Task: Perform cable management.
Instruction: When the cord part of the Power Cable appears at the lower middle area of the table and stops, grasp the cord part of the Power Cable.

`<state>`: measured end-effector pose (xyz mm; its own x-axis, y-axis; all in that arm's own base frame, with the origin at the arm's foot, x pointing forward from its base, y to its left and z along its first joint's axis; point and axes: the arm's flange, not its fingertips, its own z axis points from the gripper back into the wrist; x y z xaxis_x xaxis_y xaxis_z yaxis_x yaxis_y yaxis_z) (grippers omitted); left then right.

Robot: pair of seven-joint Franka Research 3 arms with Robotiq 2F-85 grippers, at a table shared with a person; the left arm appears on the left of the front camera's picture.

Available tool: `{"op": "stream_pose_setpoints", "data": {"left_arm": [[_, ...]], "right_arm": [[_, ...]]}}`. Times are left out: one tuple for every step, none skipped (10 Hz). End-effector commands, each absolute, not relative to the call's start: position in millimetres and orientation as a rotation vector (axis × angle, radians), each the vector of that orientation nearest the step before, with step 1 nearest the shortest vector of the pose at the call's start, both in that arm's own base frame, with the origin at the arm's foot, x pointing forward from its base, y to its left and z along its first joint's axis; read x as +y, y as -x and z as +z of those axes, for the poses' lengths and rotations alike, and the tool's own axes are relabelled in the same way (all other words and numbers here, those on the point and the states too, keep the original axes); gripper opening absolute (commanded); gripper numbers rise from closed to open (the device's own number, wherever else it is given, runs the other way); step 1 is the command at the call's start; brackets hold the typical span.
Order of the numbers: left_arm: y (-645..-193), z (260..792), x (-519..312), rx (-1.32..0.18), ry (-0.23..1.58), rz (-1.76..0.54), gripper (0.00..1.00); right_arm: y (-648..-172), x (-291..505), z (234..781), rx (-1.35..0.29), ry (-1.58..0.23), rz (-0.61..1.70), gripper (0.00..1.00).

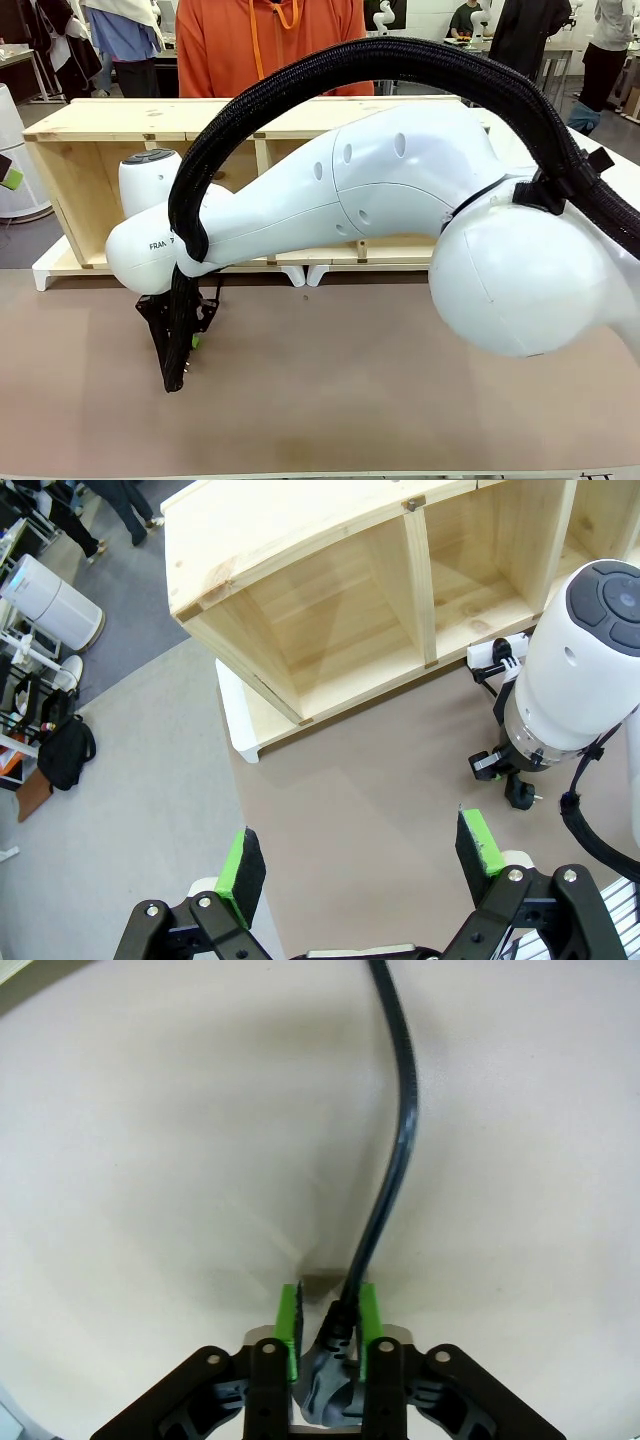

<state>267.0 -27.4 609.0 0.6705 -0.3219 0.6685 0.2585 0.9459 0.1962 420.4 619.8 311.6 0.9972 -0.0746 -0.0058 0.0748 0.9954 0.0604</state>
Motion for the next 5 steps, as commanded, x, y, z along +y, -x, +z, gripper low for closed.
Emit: {"op": "stream_pose_setpoints", "data": {"left_arm": [[-267.2,609.3,-26.9,-0.77,-0.09,-0.326,1.0],[-267.2,609.3,-26.9,-0.77,-0.09,-0.326,1.0],[-267.2,609.3,-26.9,-0.77,-0.09,-0.326,1.0],[-267.2,609.3,-26.9,-0.77,-0.09,-0.326,1.0],[-267.2,609.3,-26.9,-0.77,-0.09,-0.326,1.0]], "right_arm": [[-425.3,629.7,314.6,-0.015,-0.036,-0.069,0.17],[-424.7,630.6,314.9,-0.019,-0.033,-0.063,0.06],[-424.5,631.0,315.0,-0.019,-0.032,-0.059,0.0],[-424.3,631.2,315.2,-0.018,-0.031,-0.054,0.0],[-424.5,630.7,315.6,-0.018,-0.032,-0.052,0.0]]}}
